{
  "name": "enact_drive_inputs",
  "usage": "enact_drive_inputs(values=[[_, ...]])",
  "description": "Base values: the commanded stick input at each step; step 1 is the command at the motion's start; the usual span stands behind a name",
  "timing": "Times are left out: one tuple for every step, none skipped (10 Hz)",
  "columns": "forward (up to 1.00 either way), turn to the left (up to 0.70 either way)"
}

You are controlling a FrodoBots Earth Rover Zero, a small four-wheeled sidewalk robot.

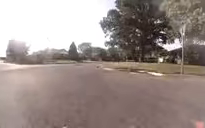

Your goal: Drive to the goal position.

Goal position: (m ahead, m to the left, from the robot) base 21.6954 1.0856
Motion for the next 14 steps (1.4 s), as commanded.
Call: enact_drive_inputs(values=[[0.85, 0.00], [0.85, 0.00], [0.85, 0.00], [0.85, 0.00], [0.85, 0.00], [0.85, 0.00], [0.85, 0.00], [0.85, 0.00], [0.85, 0.00], [0.85, 0.00], [0.85, 0.00], [0.85, 0.00], [0.85, 0.00], [0.85, 0.00]])
